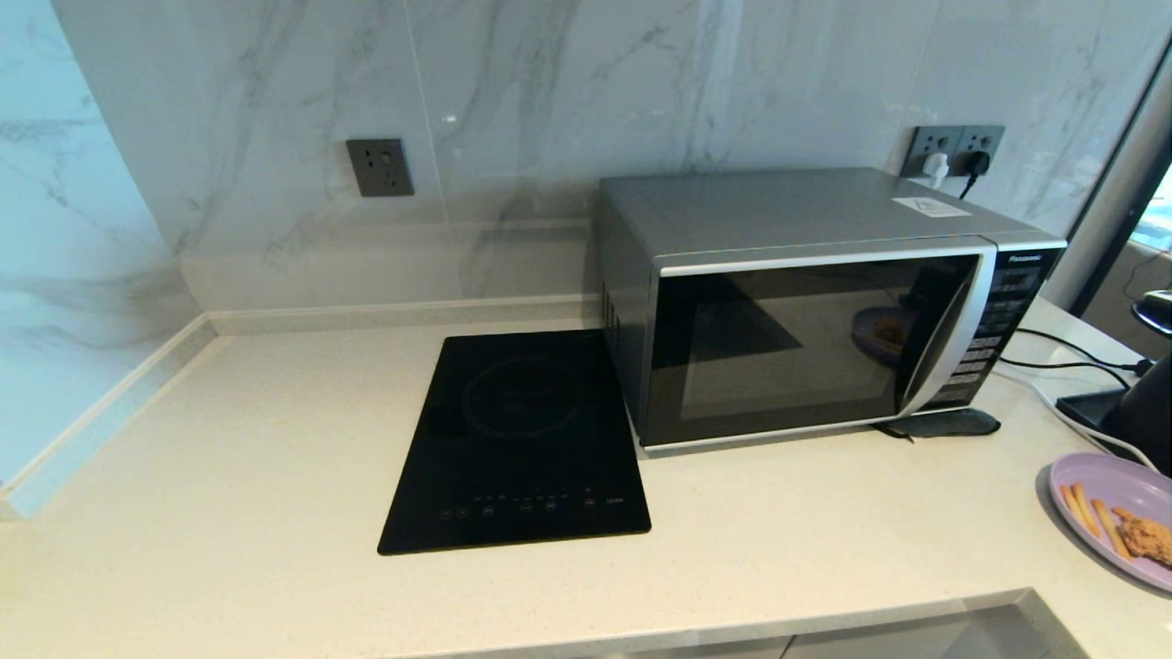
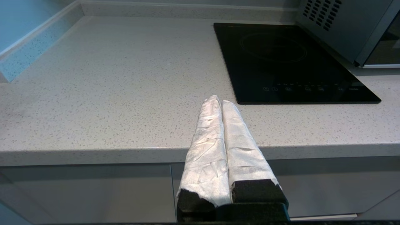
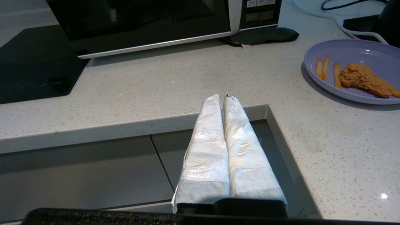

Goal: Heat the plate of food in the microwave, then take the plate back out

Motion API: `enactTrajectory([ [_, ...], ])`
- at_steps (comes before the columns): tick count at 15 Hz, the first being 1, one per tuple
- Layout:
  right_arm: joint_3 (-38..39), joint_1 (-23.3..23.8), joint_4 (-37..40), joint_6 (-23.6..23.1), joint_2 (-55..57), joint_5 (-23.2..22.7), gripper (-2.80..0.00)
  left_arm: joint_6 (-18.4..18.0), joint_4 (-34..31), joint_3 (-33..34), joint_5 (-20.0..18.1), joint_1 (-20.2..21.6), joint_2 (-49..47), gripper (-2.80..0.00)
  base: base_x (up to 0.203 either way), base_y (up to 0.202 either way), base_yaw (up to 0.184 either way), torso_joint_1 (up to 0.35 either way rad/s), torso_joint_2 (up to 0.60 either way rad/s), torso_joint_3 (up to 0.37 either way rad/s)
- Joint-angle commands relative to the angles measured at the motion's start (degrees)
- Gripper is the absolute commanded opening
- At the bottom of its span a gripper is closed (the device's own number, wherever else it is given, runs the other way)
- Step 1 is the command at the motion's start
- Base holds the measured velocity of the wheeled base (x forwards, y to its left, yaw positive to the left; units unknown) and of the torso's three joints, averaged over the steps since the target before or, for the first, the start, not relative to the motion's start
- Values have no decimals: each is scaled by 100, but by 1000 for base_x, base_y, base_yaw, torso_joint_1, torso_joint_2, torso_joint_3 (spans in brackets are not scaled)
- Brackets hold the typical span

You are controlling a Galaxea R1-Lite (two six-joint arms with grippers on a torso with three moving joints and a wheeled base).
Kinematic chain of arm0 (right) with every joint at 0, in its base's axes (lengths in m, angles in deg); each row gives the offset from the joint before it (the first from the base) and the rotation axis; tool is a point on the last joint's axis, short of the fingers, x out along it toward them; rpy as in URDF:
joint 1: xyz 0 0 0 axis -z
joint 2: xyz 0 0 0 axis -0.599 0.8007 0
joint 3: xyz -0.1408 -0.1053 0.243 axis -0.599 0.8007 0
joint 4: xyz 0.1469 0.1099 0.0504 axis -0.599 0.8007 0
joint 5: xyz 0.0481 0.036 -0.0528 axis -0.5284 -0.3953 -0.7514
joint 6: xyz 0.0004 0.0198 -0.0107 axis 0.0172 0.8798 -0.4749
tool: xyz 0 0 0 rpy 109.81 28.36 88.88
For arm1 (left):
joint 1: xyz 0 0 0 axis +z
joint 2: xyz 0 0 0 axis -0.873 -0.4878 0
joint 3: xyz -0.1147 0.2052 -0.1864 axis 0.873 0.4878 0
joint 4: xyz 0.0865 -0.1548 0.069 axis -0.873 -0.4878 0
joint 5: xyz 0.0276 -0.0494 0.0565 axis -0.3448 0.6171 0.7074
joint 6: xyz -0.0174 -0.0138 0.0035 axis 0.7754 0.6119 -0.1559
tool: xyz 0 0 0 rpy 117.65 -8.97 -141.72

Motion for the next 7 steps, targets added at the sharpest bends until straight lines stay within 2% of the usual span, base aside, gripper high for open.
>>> enactTrajectory([
  [1,9,0,-5,3,7,10,-280,5,2,0,2,1,-9,-280,0,0,0,0,0,0],
  [7,9,0,-5,3,7,1,-280,5,2,0,2,1,-9,-280,0,0,0,0,0,0],
])
